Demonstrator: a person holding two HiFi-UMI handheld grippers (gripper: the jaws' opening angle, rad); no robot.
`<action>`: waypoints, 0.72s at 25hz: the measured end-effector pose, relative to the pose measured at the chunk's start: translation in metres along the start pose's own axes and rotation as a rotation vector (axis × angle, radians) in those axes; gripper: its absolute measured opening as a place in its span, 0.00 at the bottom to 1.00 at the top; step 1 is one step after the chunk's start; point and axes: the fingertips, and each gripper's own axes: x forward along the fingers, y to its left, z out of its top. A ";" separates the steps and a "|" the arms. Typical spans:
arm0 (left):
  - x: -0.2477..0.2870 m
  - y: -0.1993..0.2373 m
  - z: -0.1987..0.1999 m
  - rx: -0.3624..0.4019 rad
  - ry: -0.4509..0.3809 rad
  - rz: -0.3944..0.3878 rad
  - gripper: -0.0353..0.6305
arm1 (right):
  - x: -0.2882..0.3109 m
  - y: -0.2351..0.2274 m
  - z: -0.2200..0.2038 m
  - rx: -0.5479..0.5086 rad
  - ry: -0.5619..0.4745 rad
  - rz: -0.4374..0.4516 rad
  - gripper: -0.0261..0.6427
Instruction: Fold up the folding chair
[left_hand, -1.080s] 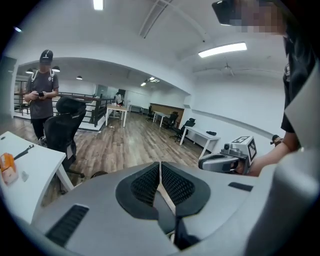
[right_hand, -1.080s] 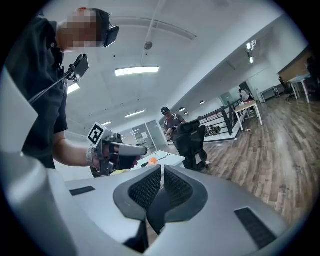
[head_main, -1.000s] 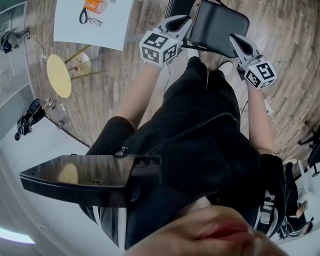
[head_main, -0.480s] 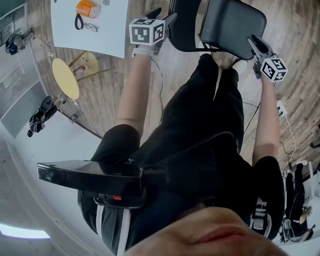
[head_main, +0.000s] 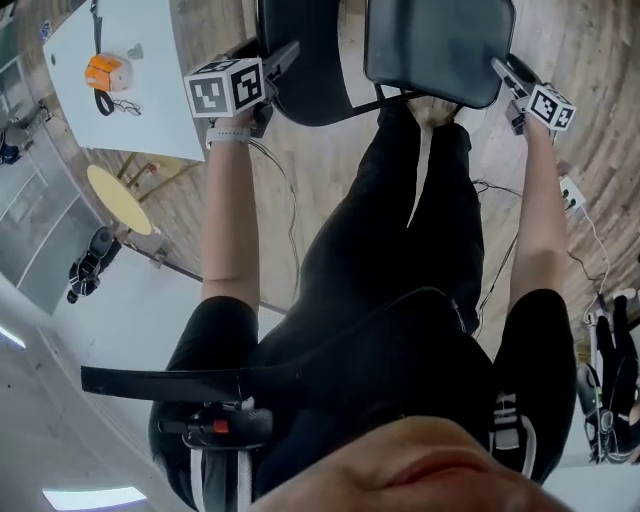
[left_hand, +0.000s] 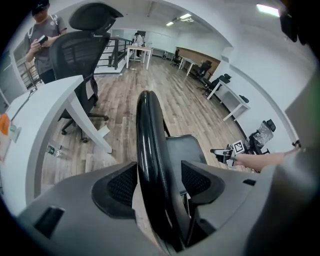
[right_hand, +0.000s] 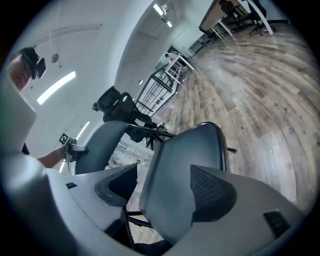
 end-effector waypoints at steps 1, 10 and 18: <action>0.003 0.000 -0.003 0.003 0.013 -0.007 0.44 | 0.001 -0.018 -0.006 0.022 0.011 -0.023 0.51; 0.018 0.002 -0.008 0.008 0.062 -0.006 0.44 | 0.023 -0.109 -0.040 0.136 0.183 0.022 0.54; 0.030 -0.001 -0.016 -0.023 0.158 -0.052 0.42 | 0.044 -0.126 -0.058 0.199 0.208 0.101 0.59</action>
